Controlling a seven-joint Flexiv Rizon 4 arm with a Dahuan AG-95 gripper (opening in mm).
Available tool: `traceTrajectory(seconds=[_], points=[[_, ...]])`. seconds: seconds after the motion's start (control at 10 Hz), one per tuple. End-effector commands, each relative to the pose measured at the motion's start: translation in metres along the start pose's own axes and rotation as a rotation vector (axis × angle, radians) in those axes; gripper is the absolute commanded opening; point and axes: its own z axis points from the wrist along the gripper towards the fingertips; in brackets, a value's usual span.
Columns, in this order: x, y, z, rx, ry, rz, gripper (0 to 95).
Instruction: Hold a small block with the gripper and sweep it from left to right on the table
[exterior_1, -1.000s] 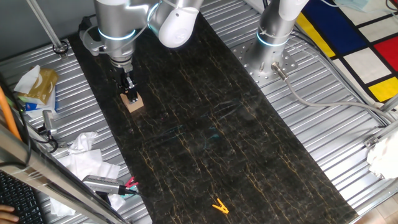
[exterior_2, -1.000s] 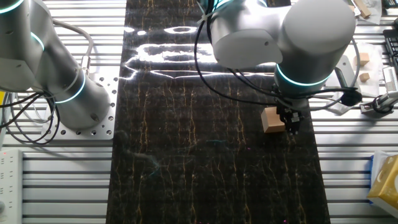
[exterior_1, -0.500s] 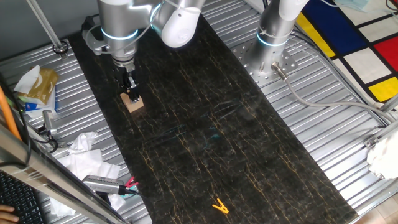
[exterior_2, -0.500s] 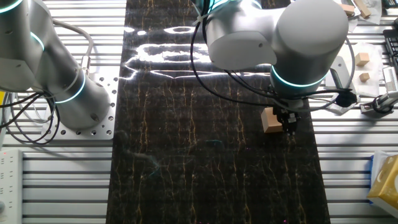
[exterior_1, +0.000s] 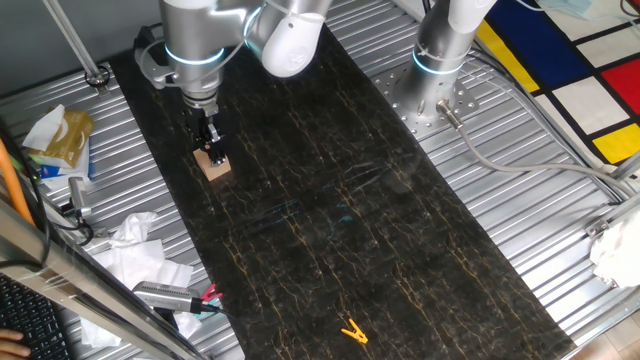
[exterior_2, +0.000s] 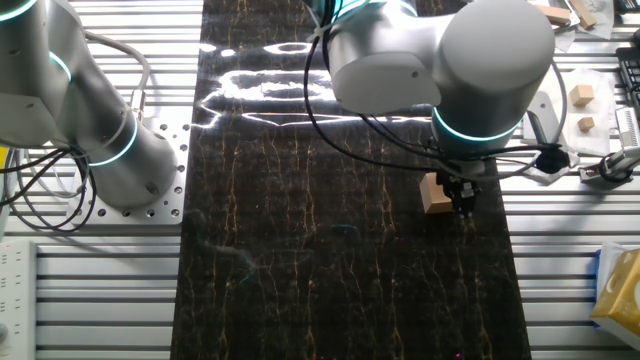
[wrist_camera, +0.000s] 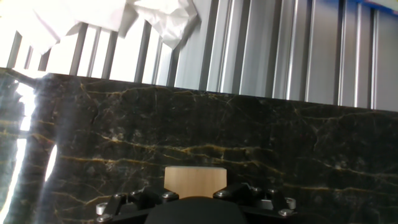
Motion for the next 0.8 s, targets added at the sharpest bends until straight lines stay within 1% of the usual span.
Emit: traceTrajectory(seconds=[0.1,0.5,0.8], points=[[0.0005,-0.0002,0.0001,0.001,-0.001,0.001,76.0],[0.0009,0.0,0.0007,0.001,-0.001,0.001,76.0],[0.0014,0.0,0.004,0.003,-0.005,0.002,76.0]])
